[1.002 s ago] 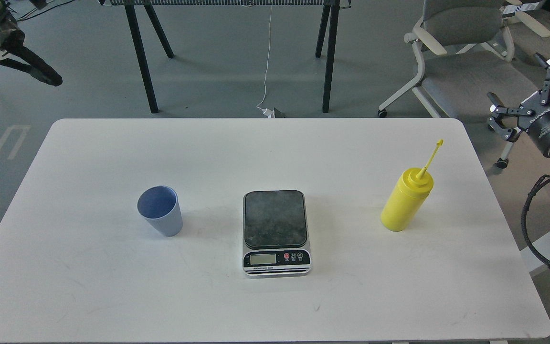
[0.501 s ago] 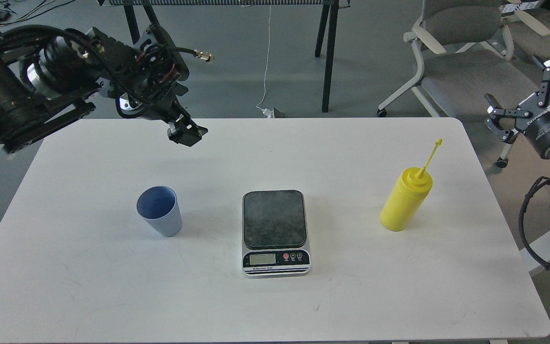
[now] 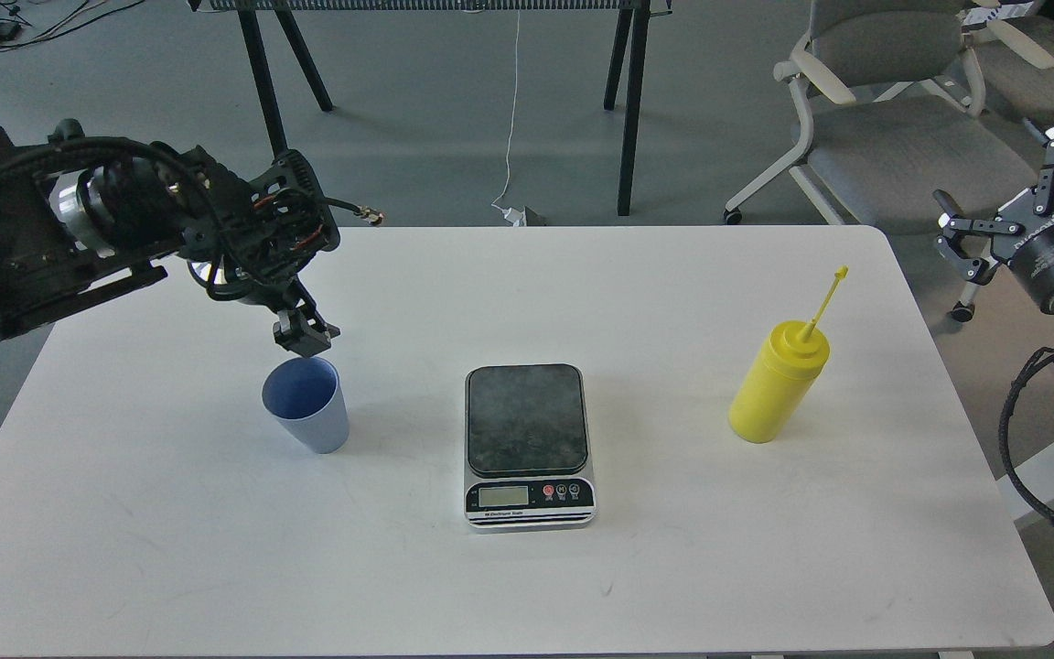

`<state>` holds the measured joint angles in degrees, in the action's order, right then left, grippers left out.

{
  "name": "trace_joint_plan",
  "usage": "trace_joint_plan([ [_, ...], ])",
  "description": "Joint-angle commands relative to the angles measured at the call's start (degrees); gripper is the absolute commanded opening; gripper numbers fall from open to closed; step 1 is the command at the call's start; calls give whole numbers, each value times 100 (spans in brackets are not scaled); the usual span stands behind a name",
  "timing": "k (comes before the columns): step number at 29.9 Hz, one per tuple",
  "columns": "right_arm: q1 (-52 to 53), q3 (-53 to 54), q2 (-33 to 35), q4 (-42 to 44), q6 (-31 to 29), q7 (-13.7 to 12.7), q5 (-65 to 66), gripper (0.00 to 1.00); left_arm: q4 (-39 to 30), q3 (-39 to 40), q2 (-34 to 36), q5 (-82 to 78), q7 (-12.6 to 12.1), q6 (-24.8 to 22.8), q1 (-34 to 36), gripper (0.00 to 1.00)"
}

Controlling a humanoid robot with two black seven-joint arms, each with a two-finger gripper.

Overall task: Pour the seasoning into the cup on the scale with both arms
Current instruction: 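Lower the left gripper down onto the light blue cup, then close the left gripper on the rim of the blue cup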

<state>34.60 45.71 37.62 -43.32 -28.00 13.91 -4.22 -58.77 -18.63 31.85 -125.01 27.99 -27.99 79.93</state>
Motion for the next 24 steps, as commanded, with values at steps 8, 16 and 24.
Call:
trace_joint_plan([
  [8,-58,0,-1,7,0,15,0,99,128,-27,76,1,1,-1,-425,100],
  [16,-59,0,17,-1,0,15,0,99,339,-35,67,1,1,-1,-566,100],
  [24,-102,0,35,7,0,24,0,99,401,-27,14,1,1,-1,-689,99],
])
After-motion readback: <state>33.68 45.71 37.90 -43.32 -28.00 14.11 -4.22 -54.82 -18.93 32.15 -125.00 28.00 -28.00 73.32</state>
